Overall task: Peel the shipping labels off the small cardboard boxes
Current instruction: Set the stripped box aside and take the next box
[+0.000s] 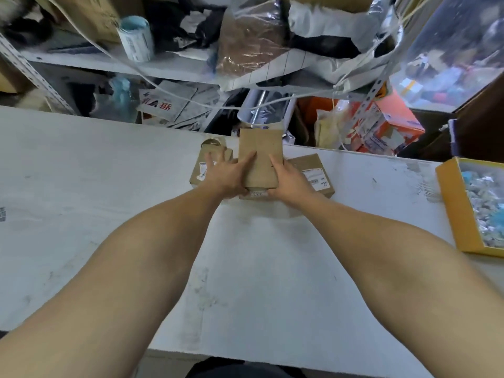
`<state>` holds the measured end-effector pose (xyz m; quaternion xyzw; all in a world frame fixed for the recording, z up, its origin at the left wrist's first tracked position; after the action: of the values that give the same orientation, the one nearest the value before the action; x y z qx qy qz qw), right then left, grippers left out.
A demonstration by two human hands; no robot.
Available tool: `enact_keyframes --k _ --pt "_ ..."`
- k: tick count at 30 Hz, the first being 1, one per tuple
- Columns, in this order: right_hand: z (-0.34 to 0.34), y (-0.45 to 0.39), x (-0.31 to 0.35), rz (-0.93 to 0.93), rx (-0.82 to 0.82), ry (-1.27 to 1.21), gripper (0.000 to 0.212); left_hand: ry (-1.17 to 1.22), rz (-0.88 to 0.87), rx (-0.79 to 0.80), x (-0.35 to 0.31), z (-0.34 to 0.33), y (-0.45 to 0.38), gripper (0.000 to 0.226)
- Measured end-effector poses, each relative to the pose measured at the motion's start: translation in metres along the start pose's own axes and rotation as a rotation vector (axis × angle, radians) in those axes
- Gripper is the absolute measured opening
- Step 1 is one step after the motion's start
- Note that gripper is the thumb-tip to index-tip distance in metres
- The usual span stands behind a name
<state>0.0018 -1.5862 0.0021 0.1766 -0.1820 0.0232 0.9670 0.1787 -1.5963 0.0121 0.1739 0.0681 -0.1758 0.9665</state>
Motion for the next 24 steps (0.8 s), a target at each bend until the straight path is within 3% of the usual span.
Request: enact_keyframes --k 4,10,14,21,24 --pt "-0.019 0.002 0.001 -0.048 0.042 0.009 0.088 -0.017 -0.046 0.083 0.01 -0.017 -0.004 0.11" --pt "-0.019 0.002 0.01 -0.09 0.055 0.042 0.089 -0.017 -0.08 0.042 0.012 -0.018 0.005 0.108" --pt "-0.016 0.002 0.011 -0.121 0.057 0.107 0.076 -0.079 0.055 -0.062 0.033 -0.018 0.011 0.097" --pt "-0.02 0.002 0.005 -0.125 0.044 0.105 0.073 0.028 0.296 -0.001 0.046 -0.023 0.009 0.061" --pt "-0.022 0.002 0.0 -0.096 0.043 0.098 0.078 0.014 0.347 -0.025 0.039 -0.024 0.01 0.059"
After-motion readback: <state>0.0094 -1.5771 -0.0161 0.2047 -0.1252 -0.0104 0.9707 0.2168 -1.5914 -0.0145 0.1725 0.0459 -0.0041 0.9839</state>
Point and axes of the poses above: each hand's wrist, its own y-axis away from the middle knuckle, its own z-axis out of the back of the hand, x = y × z, the point moved 2 cm from there along -y, towards the middle knuckle, and after that the axes turned 7 degrees about -z, right-handed, at the moved point
